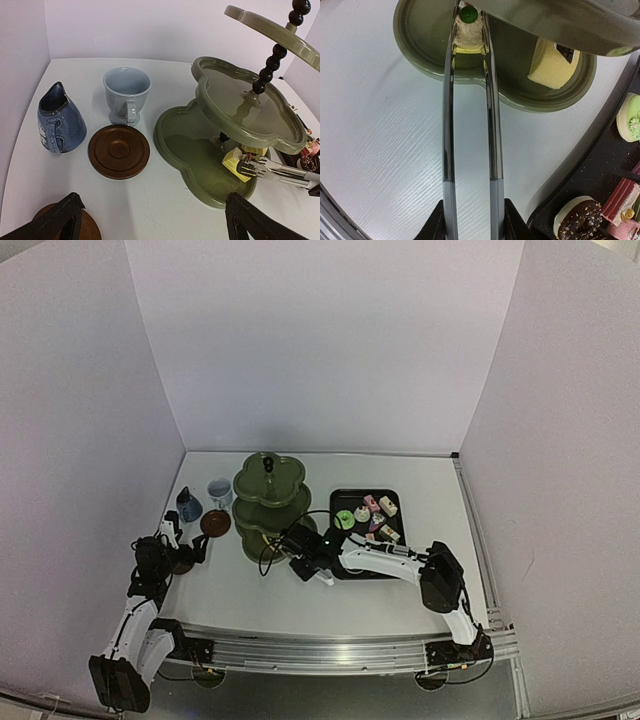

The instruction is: Serve the afternoon tea

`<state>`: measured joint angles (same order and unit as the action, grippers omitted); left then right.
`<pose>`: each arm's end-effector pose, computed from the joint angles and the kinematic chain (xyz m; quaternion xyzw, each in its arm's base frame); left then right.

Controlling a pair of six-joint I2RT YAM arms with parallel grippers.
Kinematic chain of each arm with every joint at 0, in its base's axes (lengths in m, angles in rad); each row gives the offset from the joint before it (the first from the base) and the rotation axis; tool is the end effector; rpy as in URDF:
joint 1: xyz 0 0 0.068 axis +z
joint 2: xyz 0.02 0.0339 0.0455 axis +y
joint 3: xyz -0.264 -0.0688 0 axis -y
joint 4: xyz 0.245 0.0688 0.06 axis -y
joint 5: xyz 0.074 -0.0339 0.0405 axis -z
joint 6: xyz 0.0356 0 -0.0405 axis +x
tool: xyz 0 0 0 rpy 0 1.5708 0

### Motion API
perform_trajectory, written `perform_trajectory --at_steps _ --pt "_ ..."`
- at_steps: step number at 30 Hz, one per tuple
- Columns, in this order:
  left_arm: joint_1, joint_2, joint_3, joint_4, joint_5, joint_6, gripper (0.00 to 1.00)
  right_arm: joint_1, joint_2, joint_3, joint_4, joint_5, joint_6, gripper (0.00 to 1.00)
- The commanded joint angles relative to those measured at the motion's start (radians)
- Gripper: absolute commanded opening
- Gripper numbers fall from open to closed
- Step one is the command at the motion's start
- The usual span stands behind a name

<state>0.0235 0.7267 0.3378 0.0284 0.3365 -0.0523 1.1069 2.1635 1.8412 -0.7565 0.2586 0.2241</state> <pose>0.1731 -0.0077 0.2136 0.0645 0.8138 -0.1458 0.5588 0.2185 0.4163 0.2162 -0.3825 0.8830 0.0507 0.2672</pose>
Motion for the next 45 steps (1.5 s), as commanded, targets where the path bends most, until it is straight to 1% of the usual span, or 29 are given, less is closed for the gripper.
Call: perform_trajectory --at_steps 1,7,12,20,30,32,38,45 --pt "0.004 -0.015 -0.009 0.045 0.006 0.012 1.0 -0.001 -0.005 0.004 0.022 0.0 0.022 0.36" --pt "0.004 -0.017 -0.008 0.044 0.007 0.012 1.0 -0.001 -0.012 -0.004 0.021 0.004 0.023 0.38" --pt "0.004 -0.014 -0.009 0.043 0.01 0.014 1.0 -0.001 -0.046 -0.008 0.019 -0.015 0.03 0.38" --pt "0.004 -0.013 -0.01 0.045 0.015 0.013 1.0 -0.001 -0.175 -0.108 0.02 -0.034 0.046 0.38" --pt "0.004 -0.013 -0.01 0.043 0.021 0.014 1.0 -0.001 -0.316 -0.223 0.019 -0.003 0.092 0.37" --pt "0.004 -0.014 -0.008 0.042 0.022 0.013 1.0 -0.006 -0.357 -0.267 0.012 0.015 0.116 0.37" --pt "0.004 -0.011 -0.008 0.041 0.027 0.011 1.0 -0.091 -0.507 -0.432 -0.055 0.032 0.277 0.38" --pt "0.004 -0.006 -0.008 0.043 0.037 0.004 1.0 -0.171 -0.612 -0.509 -0.235 0.066 0.401 0.38"
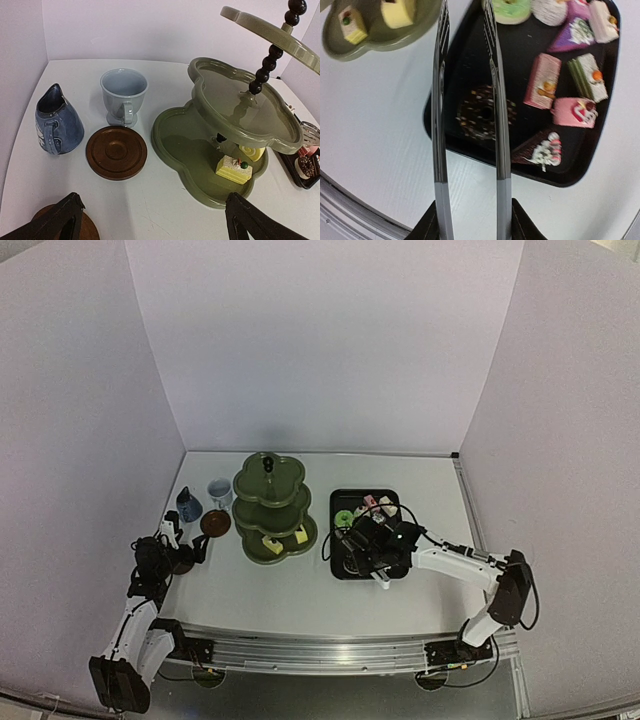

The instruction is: Serve the afternoon tea

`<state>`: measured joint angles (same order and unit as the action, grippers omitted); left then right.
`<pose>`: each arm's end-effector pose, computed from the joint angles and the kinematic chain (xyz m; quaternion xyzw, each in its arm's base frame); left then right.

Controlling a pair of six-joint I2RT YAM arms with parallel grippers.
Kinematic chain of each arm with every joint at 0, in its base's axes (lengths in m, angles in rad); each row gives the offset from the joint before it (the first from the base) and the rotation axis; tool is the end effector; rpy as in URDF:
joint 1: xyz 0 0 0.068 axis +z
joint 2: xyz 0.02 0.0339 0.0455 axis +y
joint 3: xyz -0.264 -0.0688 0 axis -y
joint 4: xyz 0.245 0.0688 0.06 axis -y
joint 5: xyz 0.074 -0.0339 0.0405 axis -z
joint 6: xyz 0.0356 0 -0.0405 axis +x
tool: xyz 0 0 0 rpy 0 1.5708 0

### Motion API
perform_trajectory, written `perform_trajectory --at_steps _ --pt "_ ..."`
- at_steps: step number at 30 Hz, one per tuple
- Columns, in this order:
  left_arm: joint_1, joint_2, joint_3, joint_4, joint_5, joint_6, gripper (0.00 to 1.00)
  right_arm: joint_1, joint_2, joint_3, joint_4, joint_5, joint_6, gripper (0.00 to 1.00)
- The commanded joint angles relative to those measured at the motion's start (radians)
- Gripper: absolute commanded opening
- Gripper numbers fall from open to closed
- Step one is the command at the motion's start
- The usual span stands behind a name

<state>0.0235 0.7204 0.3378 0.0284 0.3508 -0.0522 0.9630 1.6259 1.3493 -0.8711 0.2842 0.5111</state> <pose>0.1723 -0.0082 0.2146 0.0691 0.8112 -0.1513 0.5606 0.1972 0.2660 0.2693 -0.1878 0.9499 0.0372 0.2470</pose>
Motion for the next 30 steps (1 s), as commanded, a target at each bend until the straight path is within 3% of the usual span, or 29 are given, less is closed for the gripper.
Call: perform_trajectory --at_steps 1,7,23,25,30 --pt "0.004 0.001 -0.009 0.043 0.024 0.005 1.0 -0.037 -0.082 -0.022 -0.15 0.042 0.13 0.38" --pt "0.004 0.002 -0.008 0.044 0.026 0.005 1.0 -0.071 -0.103 -0.073 -0.191 0.007 0.187 0.4" --pt "0.004 -0.001 -0.008 0.042 0.03 0.01 1.0 -0.102 0.039 0.003 -0.145 -0.035 0.14 0.4" --pt "0.004 0.0 -0.007 0.041 0.03 0.01 1.0 -0.107 0.048 0.004 -0.144 -0.032 0.139 0.35" --pt "0.004 0.001 -0.007 0.04 0.03 0.011 0.99 -0.11 0.047 0.019 -0.146 -0.021 0.133 0.12"
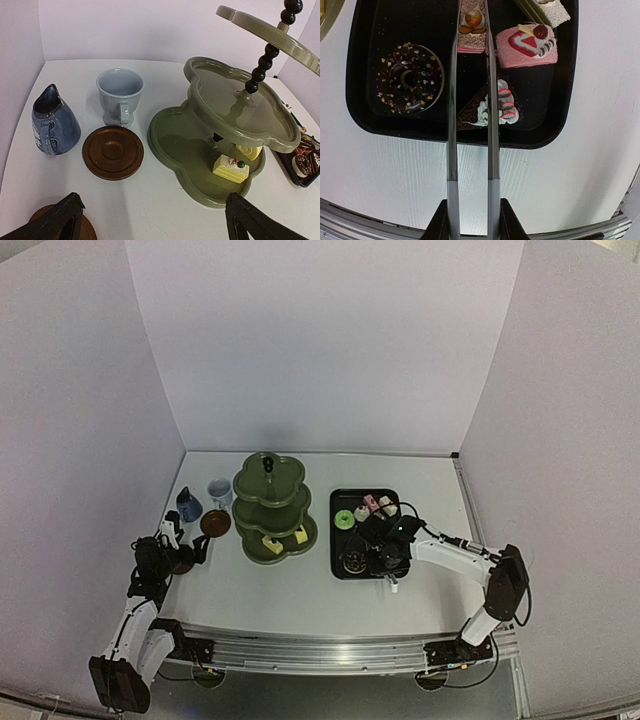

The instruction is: Serve the afternoon tea

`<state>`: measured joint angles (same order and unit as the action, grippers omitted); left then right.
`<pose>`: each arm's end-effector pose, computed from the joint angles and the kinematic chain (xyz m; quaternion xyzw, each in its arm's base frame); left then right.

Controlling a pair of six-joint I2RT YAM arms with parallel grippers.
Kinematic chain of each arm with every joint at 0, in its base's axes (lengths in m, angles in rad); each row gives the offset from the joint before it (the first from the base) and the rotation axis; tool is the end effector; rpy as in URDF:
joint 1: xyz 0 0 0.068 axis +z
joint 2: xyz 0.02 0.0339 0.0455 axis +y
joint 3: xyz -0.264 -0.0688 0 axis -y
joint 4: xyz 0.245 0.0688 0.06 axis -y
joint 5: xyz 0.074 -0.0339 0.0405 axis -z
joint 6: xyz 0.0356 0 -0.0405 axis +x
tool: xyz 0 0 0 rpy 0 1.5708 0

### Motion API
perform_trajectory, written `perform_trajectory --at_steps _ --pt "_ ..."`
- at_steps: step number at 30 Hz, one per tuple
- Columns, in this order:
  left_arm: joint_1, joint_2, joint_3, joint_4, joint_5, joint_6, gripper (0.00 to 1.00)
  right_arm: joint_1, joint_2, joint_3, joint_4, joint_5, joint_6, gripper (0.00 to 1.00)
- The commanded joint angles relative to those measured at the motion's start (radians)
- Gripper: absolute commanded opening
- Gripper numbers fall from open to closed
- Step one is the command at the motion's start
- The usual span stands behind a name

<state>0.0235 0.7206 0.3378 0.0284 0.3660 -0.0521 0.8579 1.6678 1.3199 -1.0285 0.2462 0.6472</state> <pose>0.1721 -0.0087 0.2146 0.0734 0.8103 -0.1574 0.5597 0.2141 0.2344 0.2427 -0.0920 0.9835 -0.0234 0.1538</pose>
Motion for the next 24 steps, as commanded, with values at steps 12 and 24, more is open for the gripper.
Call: perform_trajectory --at_steps 12,24 --pt "0.005 0.005 -0.006 0.039 0.013 0.012 1.0 -0.005 0.009 0.238 0.007 0.009 -0.173 0.04" --pt "0.004 -0.007 -0.005 0.046 0.001 0.014 1.0 0.181 0.041 0.31 0.072 -0.225 -0.314 0.03"
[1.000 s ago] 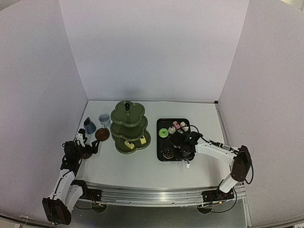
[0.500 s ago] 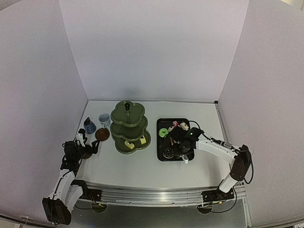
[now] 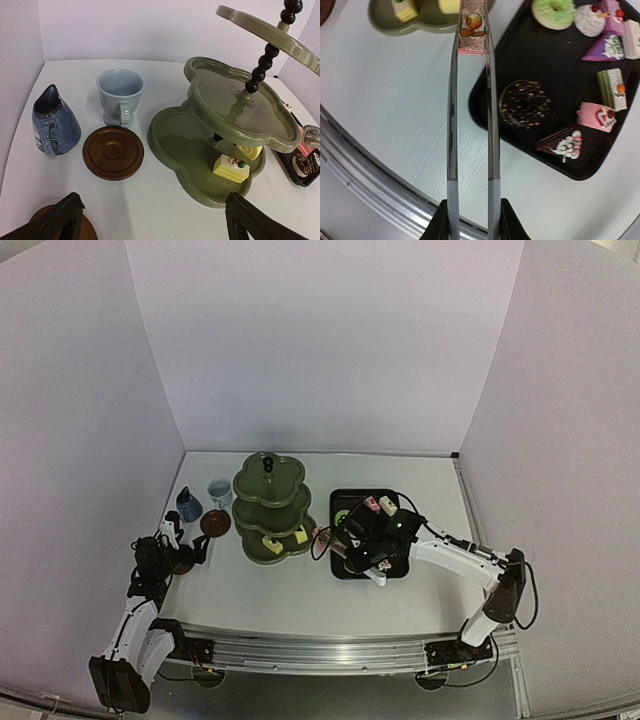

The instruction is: Serve the afternoon tea

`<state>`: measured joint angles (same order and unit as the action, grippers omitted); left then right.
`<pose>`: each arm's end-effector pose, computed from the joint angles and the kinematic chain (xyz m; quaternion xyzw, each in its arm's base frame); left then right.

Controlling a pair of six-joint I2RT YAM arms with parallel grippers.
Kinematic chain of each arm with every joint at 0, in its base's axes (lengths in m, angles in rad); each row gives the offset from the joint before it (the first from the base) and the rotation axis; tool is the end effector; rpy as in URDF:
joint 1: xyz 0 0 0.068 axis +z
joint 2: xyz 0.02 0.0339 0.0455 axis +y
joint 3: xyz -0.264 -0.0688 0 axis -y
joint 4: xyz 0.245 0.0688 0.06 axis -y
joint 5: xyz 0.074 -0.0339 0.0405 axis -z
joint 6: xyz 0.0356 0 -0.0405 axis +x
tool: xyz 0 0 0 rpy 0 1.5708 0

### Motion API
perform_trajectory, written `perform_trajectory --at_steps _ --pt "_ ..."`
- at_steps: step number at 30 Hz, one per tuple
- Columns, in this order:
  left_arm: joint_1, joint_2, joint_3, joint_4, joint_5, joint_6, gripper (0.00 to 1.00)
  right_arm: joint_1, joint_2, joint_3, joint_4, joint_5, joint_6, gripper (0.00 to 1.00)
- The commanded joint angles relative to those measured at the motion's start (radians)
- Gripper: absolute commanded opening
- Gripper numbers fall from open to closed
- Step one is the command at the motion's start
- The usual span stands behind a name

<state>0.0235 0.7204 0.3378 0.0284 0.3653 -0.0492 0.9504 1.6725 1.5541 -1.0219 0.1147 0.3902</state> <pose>0.1721 -0.0087 0.2147 0.0744 0.8102 -0.1563 0.5600 0.2026 0.2766 0.3074 -0.2579 0.9407 0.0886 0.2019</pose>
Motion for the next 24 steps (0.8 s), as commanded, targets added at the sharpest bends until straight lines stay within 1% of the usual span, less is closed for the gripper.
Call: perform_trajectory --at_steps 1,4,8,11,14,19,24 --pt "0.004 -0.007 -0.005 0.047 0.0 0.007 1.0 0.113 0.055 0.098 0.085 -0.099 -0.06 0.03" --pt "0.004 -0.008 -0.007 0.051 -0.005 0.005 1.0 0.176 0.137 0.187 0.121 -0.072 -0.072 0.03" --pt "0.004 -0.013 -0.006 0.052 -0.014 0.004 1.0 0.229 0.271 0.307 0.204 -0.035 -0.079 0.03" --pt "0.004 -0.024 -0.004 0.05 -0.028 0.005 1.0 0.262 0.383 0.419 0.215 0.004 -0.09 0.03" --pt "0.004 -0.035 -0.005 0.053 -0.036 0.006 1.0 0.272 0.465 0.499 0.218 0.054 -0.077 0.02" --pt "0.004 -0.053 -0.004 0.053 -0.039 0.005 1.0 0.271 0.569 0.587 0.218 0.241 -0.022 0.02" --pt "0.004 -0.066 -0.003 0.053 -0.028 0.005 1.0 0.269 0.664 0.677 0.218 0.315 0.004 0.02"
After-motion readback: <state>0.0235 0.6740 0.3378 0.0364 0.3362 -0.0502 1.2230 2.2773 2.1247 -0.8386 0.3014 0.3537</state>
